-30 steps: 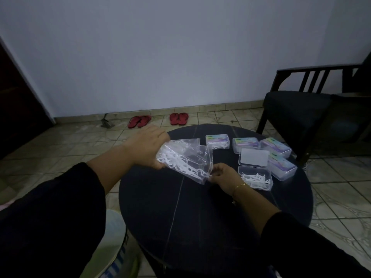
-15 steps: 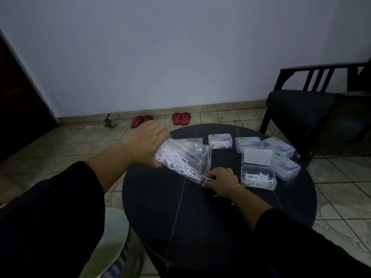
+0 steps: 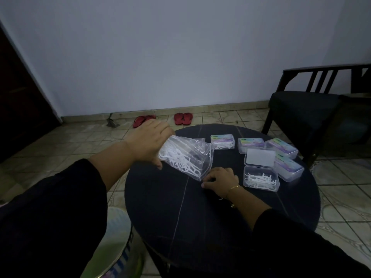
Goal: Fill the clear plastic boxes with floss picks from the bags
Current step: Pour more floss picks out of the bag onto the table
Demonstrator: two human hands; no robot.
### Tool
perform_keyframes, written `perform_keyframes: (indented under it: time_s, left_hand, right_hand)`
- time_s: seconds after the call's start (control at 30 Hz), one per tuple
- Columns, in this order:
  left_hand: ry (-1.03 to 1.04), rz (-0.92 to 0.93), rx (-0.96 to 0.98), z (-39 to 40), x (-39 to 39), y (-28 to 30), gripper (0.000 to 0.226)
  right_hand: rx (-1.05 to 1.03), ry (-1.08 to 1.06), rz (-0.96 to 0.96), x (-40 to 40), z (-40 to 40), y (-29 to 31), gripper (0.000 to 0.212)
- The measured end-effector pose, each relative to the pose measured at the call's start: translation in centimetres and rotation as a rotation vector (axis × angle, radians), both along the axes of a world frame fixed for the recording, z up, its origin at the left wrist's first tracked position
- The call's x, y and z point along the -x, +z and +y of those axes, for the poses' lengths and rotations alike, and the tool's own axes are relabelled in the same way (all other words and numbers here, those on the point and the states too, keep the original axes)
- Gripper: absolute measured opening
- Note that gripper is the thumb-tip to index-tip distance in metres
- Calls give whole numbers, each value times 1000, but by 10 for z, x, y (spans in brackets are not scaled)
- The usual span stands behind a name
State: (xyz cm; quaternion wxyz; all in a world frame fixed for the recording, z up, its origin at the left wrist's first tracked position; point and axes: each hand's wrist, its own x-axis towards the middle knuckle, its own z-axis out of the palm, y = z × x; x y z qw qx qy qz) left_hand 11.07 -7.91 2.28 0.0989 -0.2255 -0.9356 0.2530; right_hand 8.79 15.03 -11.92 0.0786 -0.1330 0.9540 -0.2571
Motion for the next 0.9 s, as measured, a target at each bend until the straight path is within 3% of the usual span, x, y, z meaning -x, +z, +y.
perform_keyframes:
  time_s: [0.13, 0.27, 0.43, 0.5, 0.63, 0.77, 0.87, 0.9]
  left_hand:
    - [23, 0, 31, 0, -2, 1, 108]
    - [55, -1, 55, -1, -1, 0, 111]
    - [28, 10, 50, 1, 1, -1, 109]
    - [-11, 21, 37, 3, 3, -1, 102]
    - [-95, 31, 4, 4, 6, 3, 83]
    - [-85, 47, 41, 6, 7, 5, 90]
    - [-62, 50, 71, 8, 5, 8, 98]
    - [-52, 48, 85, 9, 5, 8, 100]
  right_hand:
    - [27, -56, 1, -1, 2, -2, 11]
    - [-26, -26, -13, -2, 3, 1, 39]
    - [-42, 5, -37, 0, 1, 2, 54]
    - [-3, 2, -51, 0, 0, 1, 47]
    - [121, -55, -34, 0, -1, -1, 12]
    - [126, -85, -45, -2, 1, -1, 25]
    - [107, -76, -38, -3, 3, 0, 10]
    - [93, -59, -51, -3, 3, 0, 23]
